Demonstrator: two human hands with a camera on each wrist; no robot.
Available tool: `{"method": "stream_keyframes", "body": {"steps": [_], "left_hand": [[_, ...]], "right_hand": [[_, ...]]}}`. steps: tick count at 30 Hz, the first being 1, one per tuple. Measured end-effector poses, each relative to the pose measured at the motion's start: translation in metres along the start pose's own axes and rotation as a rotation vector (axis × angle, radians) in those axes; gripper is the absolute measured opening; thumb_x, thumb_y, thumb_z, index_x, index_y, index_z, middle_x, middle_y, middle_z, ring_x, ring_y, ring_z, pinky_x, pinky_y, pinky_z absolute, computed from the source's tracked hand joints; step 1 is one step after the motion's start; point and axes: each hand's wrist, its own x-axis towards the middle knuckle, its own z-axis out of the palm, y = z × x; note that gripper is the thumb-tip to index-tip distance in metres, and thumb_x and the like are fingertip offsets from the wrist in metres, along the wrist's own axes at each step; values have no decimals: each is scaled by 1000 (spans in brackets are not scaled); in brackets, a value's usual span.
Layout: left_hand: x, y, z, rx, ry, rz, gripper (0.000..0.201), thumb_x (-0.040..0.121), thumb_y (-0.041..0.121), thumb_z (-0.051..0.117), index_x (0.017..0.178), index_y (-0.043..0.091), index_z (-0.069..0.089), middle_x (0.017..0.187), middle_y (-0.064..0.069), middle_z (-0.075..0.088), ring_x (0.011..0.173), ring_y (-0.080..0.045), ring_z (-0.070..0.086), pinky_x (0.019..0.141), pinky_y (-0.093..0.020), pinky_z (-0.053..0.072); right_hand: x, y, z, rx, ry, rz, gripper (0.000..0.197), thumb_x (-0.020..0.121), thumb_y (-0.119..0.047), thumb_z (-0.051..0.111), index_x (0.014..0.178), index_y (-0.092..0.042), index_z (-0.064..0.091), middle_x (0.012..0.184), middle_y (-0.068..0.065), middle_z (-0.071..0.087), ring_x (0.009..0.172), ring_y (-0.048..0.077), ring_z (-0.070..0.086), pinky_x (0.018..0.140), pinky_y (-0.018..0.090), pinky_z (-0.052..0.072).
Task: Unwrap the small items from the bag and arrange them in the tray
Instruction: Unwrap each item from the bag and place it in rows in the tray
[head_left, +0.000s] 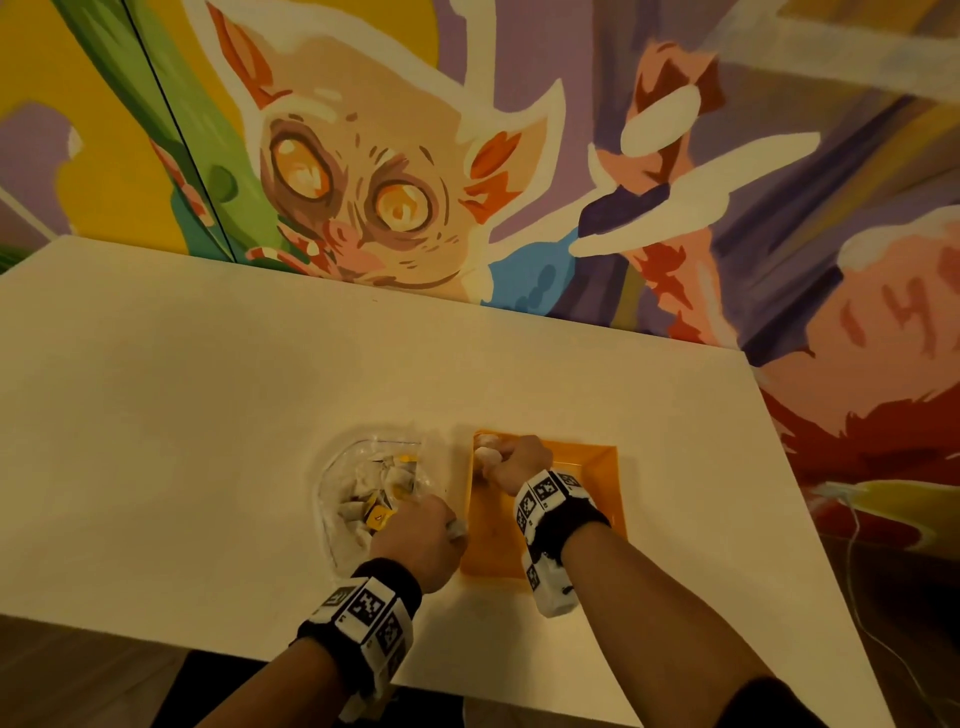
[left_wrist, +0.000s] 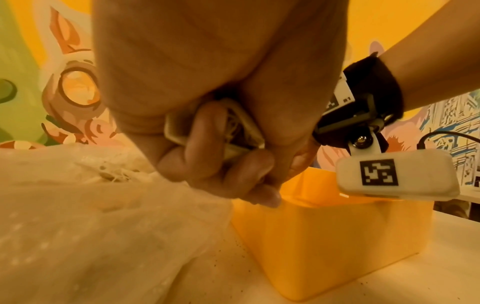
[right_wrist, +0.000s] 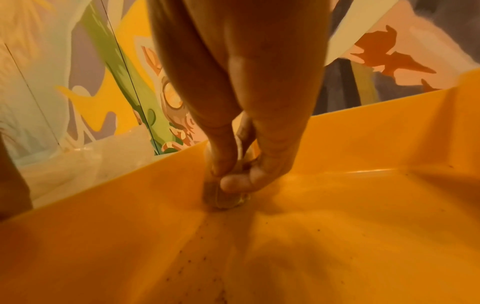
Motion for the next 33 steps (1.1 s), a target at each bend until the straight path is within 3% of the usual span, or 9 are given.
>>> {"method": "stream_keyframes", "body": {"steps": [4, 9, 11, 14, 17, 20, 25, 31, 33], "left_hand": [[0, -2, 0, 0, -14, 20, 35, 85, 33, 58, 60, 21, 37, 64, -1, 44, 72, -29, 61, 57, -31, 40], [-1, -2, 1, -7, -9, 23, 38, 86, 34, 59, 59, 24, 34, 64, -2, 44, 76, -30, 62, 59, -34, 44], [-1, -1, 1, -6, -8, 24, 37, 85, 33, 58, 59, 23, 34, 73, -15, 54, 79, -32, 63, 63, -39, 49], [-2, 1, -1, 16, -15, 27, 32, 85, 31, 57, 63, 15, 41, 77, -17, 55, 82, -33, 62, 64, -40, 50], [-1, 2, 0, 4, -37, 56, 30, 83, 21, 51, 56, 19, 38, 62, -5, 41, 67, -33, 55, 56, -33, 40], [0, 1, 1, -30, -40, 83, 32, 82, 17, 46, 52, 23, 35, 60, 3, 40, 58, -21, 43, 56, -28, 36], [3, -1, 2, -5, -55, 90, 29, 80, 14, 48, 54, 19, 35, 60, 3, 43, 58, -20, 44, 56, -30, 37], [4, 0, 0, 12, -63, 88, 28, 81, 15, 50, 55, 19, 40, 64, 1, 50, 63, -22, 52, 57, -32, 42], [4, 0, -1, 24, -64, 88, 26, 82, 16, 51, 57, 19, 43, 66, 0, 53, 65, -22, 55, 58, -33, 46]], "right_hand": [[0, -2, 0, -22, 48, 27, 21, 80, -35, 70, 91, -19, 78, 97, 3, 73, 82, 16, 62, 59, 22, 45], [1, -1, -4, -26, 131, 83, 29, 76, -38, 76, 95, -17, 68, 92, -2, 60, 95, 19, 64, 66, 22, 44], [0, -3, -6, -72, 124, 98, 32, 76, -43, 75, 87, -14, 67, 84, -1, 60, 80, 18, 63, 60, 23, 45], [2, -2, -4, -244, 27, 103, 34, 75, -44, 73, 68, -13, 59, 75, 3, 65, 62, 15, 60, 49, 23, 46], [4, -1, 0, -286, -13, 74, 35, 82, -41, 69, 70, -11, 58, 89, 10, 72, 81, 23, 70, 66, 30, 56], [7, -2, 0, -268, -21, 71, 33, 85, -38, 68, 72, -10, 57, 94, 14, 71, 86, 26, 70, 76, 37, 59], [12, -5, 0, -287, -9, 114, 45, 87, -31, 69, 112, 5, 61, 113, 19, 65, 98, 30, 66, 75, 34, 56], [12, -10, 4, -226, 49, 143, 47, 89, -31, 65, 118, 5, 55, 119, 21, 59, 100, 33, 62, 67, 29, 47], [13, -10, 5, -223, 82, 134, 39, 90, -32, 63, 108, 2, 56, 118, 19, 60, 95, 30, 62, 66, 29, 48]]}}
